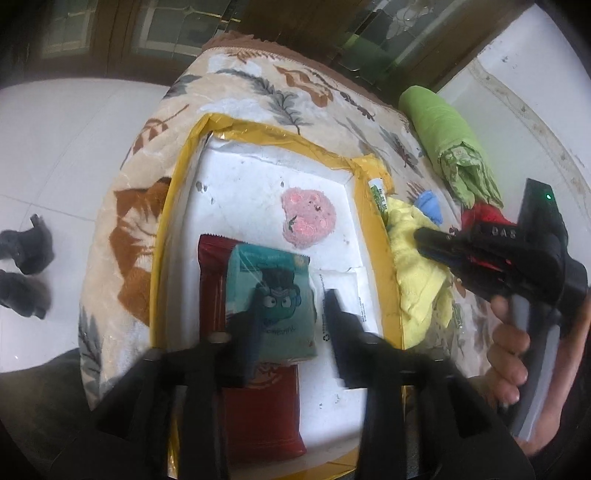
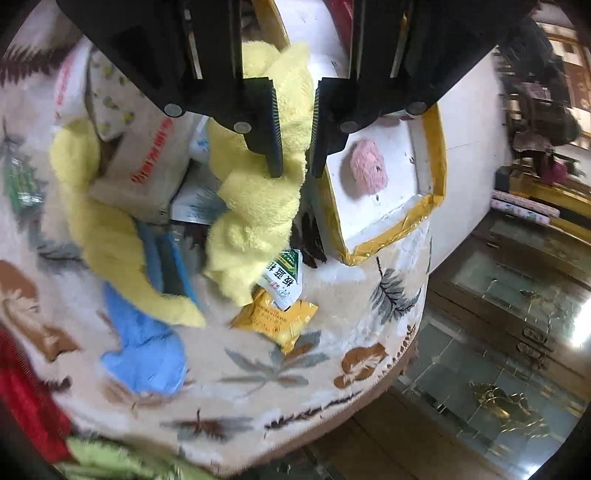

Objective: Organize soft objects
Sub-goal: 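Lower the teal packet into the tray with the left gripper while the right holds the towel, then lift the yellow towel with the right gripper and drop it into the tray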

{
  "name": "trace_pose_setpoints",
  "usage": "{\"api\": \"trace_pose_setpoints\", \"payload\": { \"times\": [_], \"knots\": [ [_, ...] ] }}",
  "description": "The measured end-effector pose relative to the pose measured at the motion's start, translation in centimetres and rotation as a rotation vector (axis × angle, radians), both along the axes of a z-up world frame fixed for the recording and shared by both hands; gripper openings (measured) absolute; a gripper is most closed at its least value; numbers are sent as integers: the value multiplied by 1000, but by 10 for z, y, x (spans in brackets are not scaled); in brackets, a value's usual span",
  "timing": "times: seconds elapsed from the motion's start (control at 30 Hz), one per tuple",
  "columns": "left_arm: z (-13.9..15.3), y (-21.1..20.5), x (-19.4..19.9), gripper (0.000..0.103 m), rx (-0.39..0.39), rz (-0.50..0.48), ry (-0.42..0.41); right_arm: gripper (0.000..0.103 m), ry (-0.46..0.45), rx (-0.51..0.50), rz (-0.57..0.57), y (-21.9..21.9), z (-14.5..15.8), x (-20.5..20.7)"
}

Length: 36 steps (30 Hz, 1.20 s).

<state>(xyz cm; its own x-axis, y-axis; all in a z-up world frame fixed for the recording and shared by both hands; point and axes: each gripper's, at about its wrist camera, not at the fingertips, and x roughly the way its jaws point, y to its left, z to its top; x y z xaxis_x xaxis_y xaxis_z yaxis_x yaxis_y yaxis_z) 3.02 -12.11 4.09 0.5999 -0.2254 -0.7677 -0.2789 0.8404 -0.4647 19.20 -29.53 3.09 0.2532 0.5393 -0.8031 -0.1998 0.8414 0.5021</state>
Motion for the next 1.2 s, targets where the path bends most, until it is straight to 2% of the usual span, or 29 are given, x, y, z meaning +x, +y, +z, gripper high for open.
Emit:
{"api": "trace_pose_setpoints", "payload": {
  "times": [0.07,0.2,0.23,0.3,0.37,0.4,0.43,0.47,0.5,0.53,0.57,0.63,0.67,0.73,0.77,0.8,0.83,0.87,0.93,0.97,1.0,1.03,1.13,1.2],
  "knots": [
    [-2,-2,0,39,21,4,4,14,-44,5,-7,0,7,-5],
    [0,-6,-3,40,48,1,-10,19,-215,277,-39,-35,47,-33],
    [1,-8,-4,40,65,-1,-11,34,-238,331,-57,-45,52,-38],
    [4,-13,-5,40,123,-12,-21,54,-277,383,-123,-61,60,-43],
    [9,-18,-7,40,179,-6,-44,62,-345,345,-226,-69,67,-47],
    [11,-20,-7,40,207,2,-54,75,-356,295,-256,-70,67,-47],
    [12,-21,-7,40,226,9,-59,81,-340,220,-279,-68,62,-44],
    [12,-22,-6,42,243,18,-59,81,-299,187,-270,-65,55,-38],
    [12,-23,-4,49,253,24,-56,81,-212,134,-233,-59,41,-26],
    [12,-23,-3,51,263,33,-51,81,-137,124,-212,-57,28,-19],
    [12,-23,-1,51,263,34,-51,81,-48,136,-208,-55,11,-10],
    [13,-24,4,51,247,19,-52,80,70,59,-168,-44,-15,4],
    [14,-25,6,51,245,16,-53,80,96,25,-136,-37,-23,9],
    [18,-28,11,51,243,18,-56,80,56,-31,-96,-28,-19,5],
    [19,-29,12,51,238,16,-64,79,41,-79,-64,-21,-17,2],
    [21,-31,11,51,243,12,-76,69,33,-103,-48,-18,-15,1],
    [21,-34,9,51,261,8,-80,53,22,-114,-26,-13,-11,-1],
    [20,-35,4,51,291,2,-78,43,28,-108,-6,-9,-10,-3],
    [18,-35,-9,51,311,-5,-67,38,16,-158,9,-1,-5,-5],
    [18,-34,-15,51,299,-9,-67,36,-18,-178,7,1,1,-10],
    [20,-31,-22,51,269,-18,-82,29,-51,-183,10,4,8,-17],
    [23,-30,-27,51,249,-27,-104,4,-95,-163,15,4,17,-24],
    [35,-23,-34,51,247,9,-161,3,-208,-142,33,4,33,-39],
    [38,-13,-35,51,191,60,-183,3,-226,-135,50,4,34,-39]
  ]
}}
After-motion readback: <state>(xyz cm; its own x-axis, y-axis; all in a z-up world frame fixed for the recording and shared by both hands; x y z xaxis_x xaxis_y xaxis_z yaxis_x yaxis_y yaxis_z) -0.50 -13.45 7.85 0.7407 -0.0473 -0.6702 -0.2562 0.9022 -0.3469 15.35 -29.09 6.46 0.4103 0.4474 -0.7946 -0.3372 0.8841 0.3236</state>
